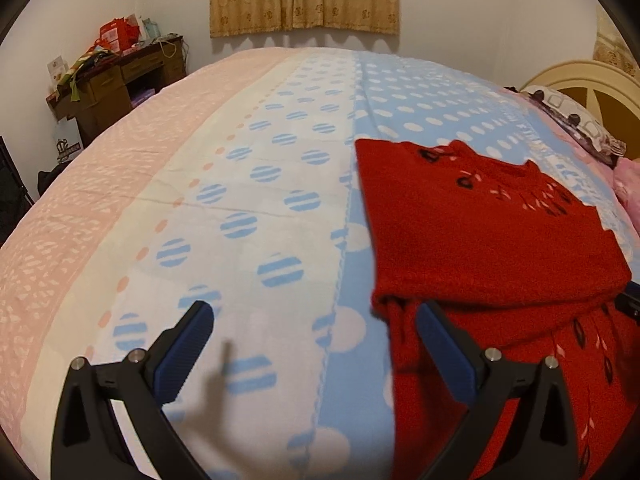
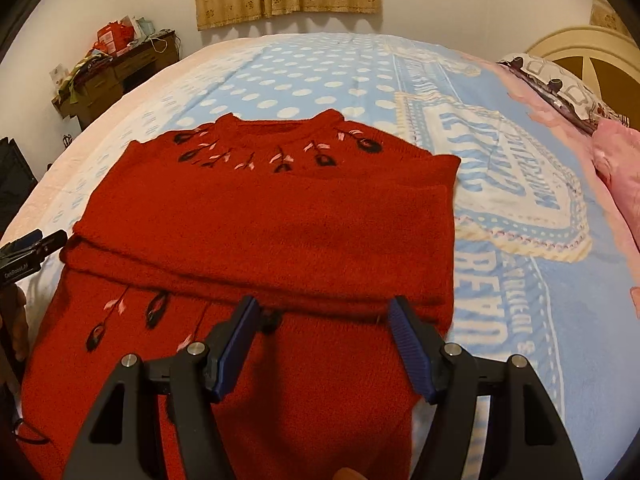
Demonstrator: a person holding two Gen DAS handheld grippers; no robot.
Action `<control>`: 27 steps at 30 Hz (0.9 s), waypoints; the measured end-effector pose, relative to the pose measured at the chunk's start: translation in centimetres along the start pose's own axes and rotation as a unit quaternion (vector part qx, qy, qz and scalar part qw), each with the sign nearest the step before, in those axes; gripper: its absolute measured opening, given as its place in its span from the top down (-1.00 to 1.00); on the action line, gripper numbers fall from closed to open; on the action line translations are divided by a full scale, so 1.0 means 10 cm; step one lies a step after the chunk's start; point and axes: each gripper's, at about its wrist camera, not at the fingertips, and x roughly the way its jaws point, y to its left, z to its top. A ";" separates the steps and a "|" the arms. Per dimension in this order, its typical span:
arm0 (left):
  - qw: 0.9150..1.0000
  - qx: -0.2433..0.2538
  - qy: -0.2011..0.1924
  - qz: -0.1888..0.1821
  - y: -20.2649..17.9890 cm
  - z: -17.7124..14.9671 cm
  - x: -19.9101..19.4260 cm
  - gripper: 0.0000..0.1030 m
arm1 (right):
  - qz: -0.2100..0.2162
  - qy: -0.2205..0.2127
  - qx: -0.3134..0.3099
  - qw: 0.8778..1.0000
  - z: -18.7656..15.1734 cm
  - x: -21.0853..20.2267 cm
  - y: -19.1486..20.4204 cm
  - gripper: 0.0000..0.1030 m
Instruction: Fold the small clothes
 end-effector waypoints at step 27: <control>0.995 0.013 -0.089 -0.039 -0.01 -0.49 -1.20 -1.00 | 0.017 -0.031 -0.014 0.999 -0.60 -0.74 0.33 -0.32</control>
